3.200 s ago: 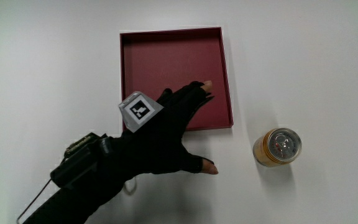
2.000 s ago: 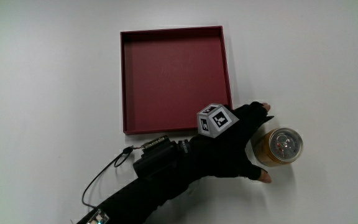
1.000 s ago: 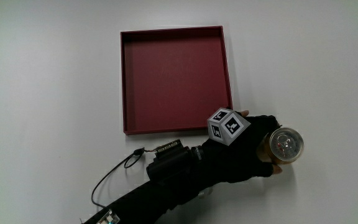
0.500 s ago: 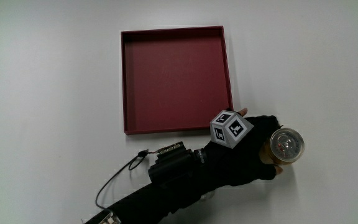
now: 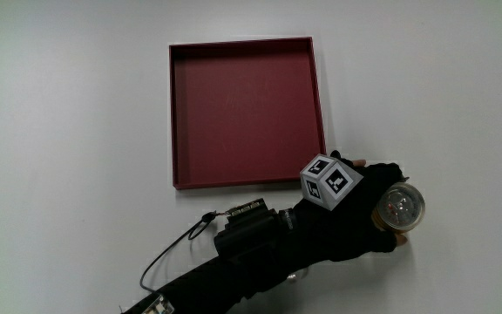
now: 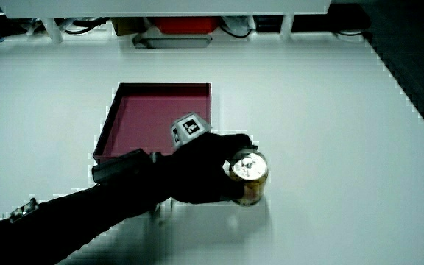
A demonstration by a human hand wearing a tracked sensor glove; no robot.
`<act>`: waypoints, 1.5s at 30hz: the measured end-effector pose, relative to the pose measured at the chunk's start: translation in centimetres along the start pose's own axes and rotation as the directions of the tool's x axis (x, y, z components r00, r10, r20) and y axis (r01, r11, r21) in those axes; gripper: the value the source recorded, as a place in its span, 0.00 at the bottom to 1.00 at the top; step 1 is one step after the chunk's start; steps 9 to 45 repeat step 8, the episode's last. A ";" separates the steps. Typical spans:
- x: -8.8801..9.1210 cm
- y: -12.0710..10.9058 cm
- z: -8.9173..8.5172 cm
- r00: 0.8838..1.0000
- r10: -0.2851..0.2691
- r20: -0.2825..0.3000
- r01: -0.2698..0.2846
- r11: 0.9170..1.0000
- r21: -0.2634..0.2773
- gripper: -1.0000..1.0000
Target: Pick red bull from desk
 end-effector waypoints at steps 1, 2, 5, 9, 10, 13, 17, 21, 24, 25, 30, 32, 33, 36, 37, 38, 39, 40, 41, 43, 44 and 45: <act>-0.1 -0.1 0.0 1.000 -0.018 0.010 0.018 1.000 0.014 1.00; 0.0 -0.3 0.3 1.000 -0.027 0.009 0.027 0.999 0.031 1.00; 0.8 -0.7 1.4 0.997 -0.078 -0.009 0.078 0.995 0.067 1.00; 1.6 -1.2 3.5 0.981 -0.160 -0.106 0.173 0.976 0.132 1.00; 1.6 -1.2 3.5 0.981 -0.160 -0.106 0.173 0.976 0.132 1.00; 1.6 -1.2 3.5 0.981 -0.160 -0.106 0.173 0.976 0.132 1.00; 1.6 -1.2 3.5 0.981 -0.160 -0.106 0.173 0.976 0.132 1.00; 1.6 -1.2 3.5 0.981 -0.160 -0.106 0.173 0.976 0.132 1.00; 1.6 -1.2 3.5 0.981 -0.160 -0.106 0.173 0.976 0.132 1.00; 1.6 -1.2 3.5 0.981 -0.160 -0.106 0.173 0.976 0.132 1.00; 1.6 -1.2 3.5 0.981 -0.160 -0.106 0.173 0.976 0.132 1.00; 1.6 -1.2 3.5 0.981 -0.160 -0.106 0.173 0.976 0.132 1.00; 1.6 -1.2 3.5 0.981 -0.160 -0.106 0.173 0.976 0.132 1.00; 1.6 -1.2 3.5 0.981 -0.160 -0.106 0.173 0.976 0.132 1.00; 1.6 -1.2 3.5 0.981 -0.160 -0.106 0.173 0.976 0.132 1.00; 1.6 -1.2 3.5 0.981 -0.160 -0.106 0.173 0.976 0.132 1.00; 1.6 -1.2 3.5 0.981 -0.160 -0.106 0.173 0.976 0.132 1.00; 1.6 -1.2 3.5 0.981 -0.160 -0.106 0.173 0.976 0.132 1.00; 1.6 -1.2 3.5 0.981 -0.160 -0.106 0.173 0.976 0.132 1.00; 1.6 -1.2 3.5 0.981 -0.160 -0.106 0.173 0.976 0.132 1.00; 1.6 -1.2 3.5 0.981 -0.160 -0.106 0.173 0.976 0.132 1.00; 1.6 -1.2 3.5 0.981 -0.160 -0.106 0.173 0.976 0.132 1.00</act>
